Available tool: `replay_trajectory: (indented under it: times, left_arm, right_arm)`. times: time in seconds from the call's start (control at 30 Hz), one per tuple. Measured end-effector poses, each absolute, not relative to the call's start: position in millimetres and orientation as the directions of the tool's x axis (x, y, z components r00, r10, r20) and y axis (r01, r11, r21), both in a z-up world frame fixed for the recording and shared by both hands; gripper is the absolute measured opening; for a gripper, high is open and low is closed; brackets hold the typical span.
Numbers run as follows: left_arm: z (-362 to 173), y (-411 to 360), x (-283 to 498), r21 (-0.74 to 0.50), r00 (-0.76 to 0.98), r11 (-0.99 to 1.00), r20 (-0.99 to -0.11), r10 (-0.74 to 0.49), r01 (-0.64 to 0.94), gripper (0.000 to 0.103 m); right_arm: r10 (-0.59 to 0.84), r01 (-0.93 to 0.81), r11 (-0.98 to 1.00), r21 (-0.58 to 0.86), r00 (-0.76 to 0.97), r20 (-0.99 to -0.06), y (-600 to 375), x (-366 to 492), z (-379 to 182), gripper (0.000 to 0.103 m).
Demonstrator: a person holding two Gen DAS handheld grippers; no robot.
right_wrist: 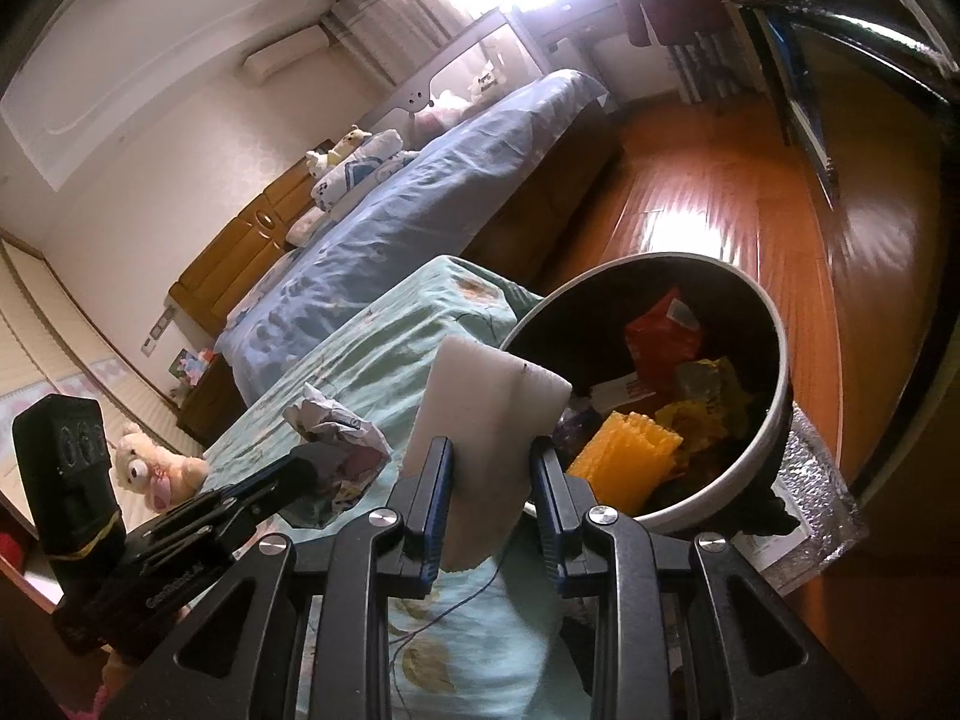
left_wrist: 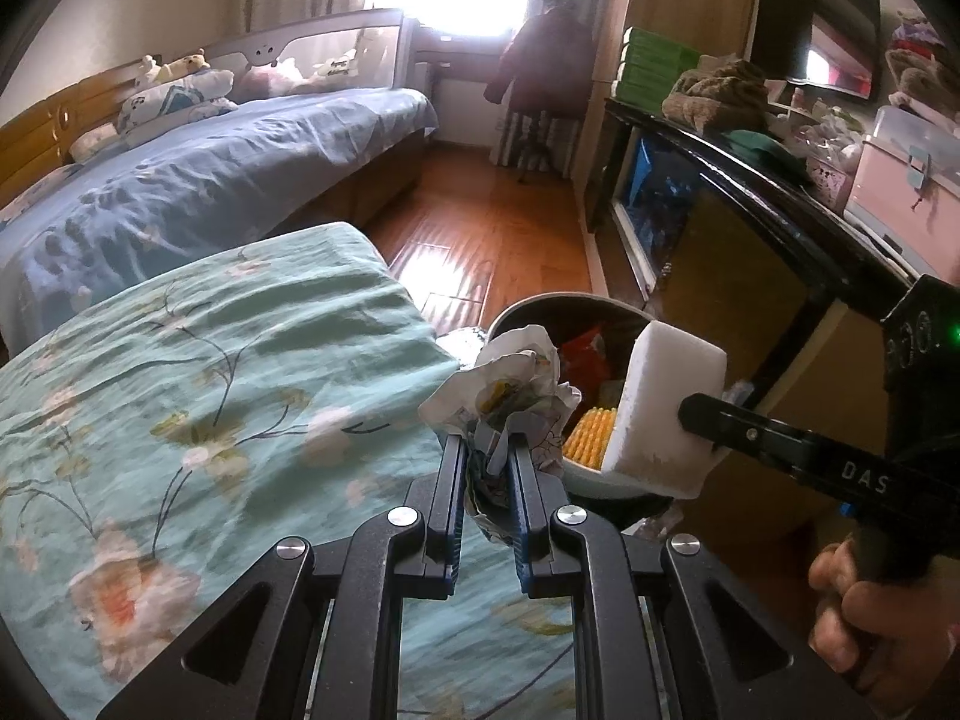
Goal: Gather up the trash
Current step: 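Carry the crumpled paper and white sponge over the bin with both tools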
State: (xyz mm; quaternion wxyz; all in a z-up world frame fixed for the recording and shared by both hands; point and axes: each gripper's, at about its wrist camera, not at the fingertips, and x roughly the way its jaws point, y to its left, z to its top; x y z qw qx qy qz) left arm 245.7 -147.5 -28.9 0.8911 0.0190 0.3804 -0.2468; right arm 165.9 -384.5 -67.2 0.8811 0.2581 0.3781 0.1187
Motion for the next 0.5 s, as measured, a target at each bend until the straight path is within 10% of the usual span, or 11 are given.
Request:
replay_trajectory:
  times: [0.5]
  left_arm:
    - [-25,-164,247,-0.149,0.580,0.863,-0.684,-0.443,0.483,0.012]
  right_arm:
    - [0.378,0.017,0.838,0.546,0.704,-0.602,-401,163,-65,0.026]
